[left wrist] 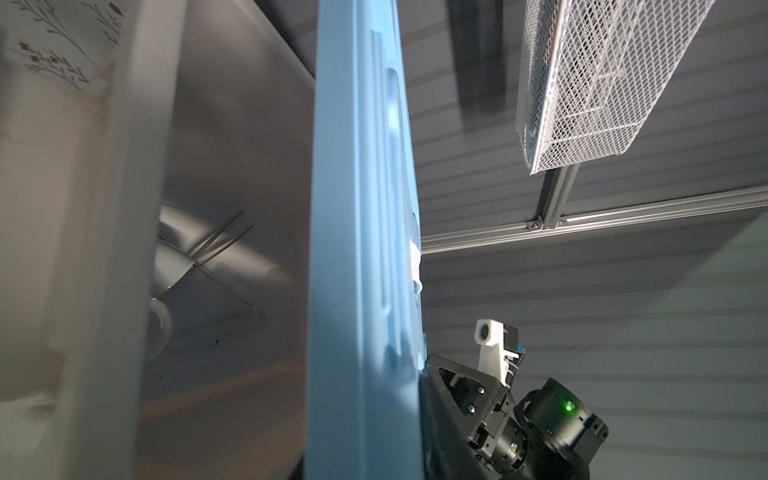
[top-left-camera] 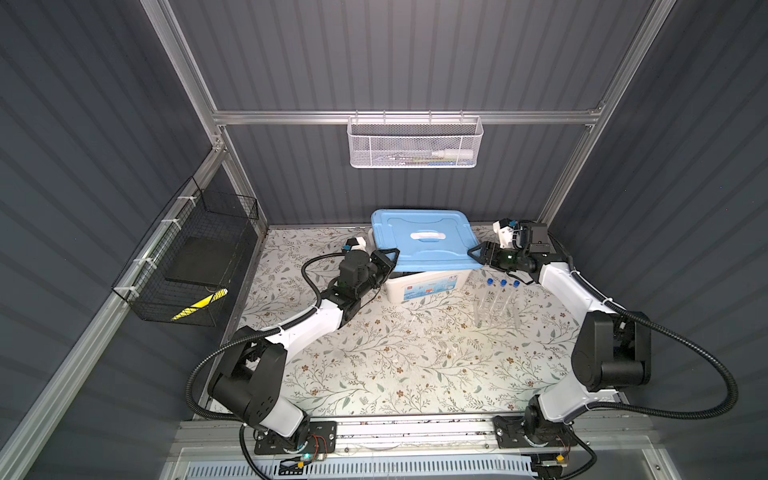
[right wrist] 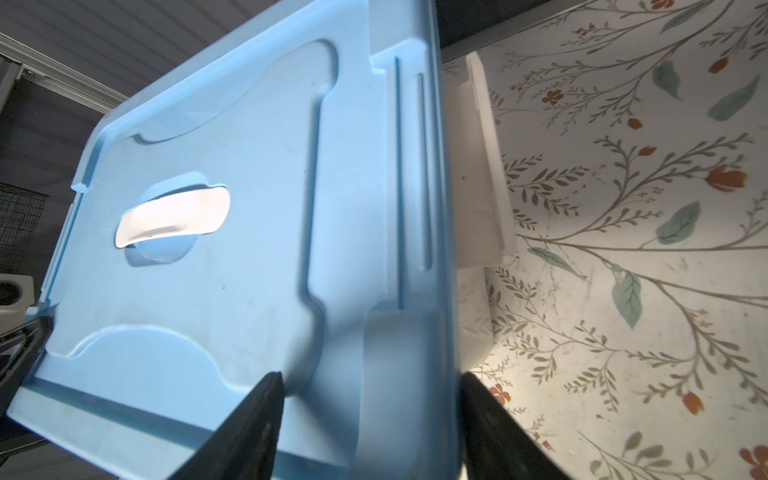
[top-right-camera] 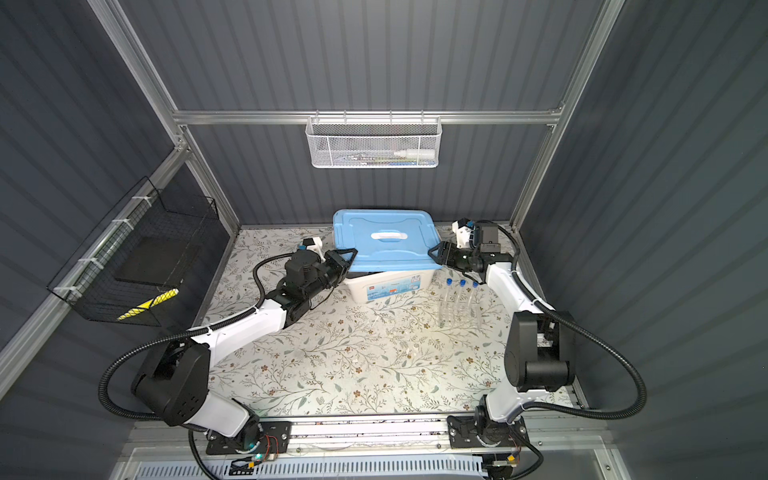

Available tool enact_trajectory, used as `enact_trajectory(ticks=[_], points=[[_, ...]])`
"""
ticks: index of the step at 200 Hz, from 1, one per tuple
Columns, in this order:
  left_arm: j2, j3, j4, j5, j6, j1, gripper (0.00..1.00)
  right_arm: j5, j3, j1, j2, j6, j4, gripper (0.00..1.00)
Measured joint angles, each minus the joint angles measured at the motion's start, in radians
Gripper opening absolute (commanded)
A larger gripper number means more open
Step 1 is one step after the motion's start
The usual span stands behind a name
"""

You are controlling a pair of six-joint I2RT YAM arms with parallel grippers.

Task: Organize the chemistry lab equipment

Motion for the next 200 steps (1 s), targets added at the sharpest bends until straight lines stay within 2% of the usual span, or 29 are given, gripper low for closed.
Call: enact_trajectory(ticks=[70, 133, 200], points=[[-0.018, 0.000, -0.073, -0.028, 0.043, -0.005, 0.44, -0.006, 0.062, -0.001, 0.035, 0.003, -0.039, 0.60], [-0.070, 0.000, -0.163, -0.050, 0.090, -0.028, 0.48, -0.023, 0.141, 0.000, 0.101, -0.019, -0.067, 0.60], [-0.103, -0.011, -0.259, -0.079, 0.118, -0.039, 0.51, -0.023, 0.147, 0.000, 0.105, -0.043, -0.083, 0.59]])
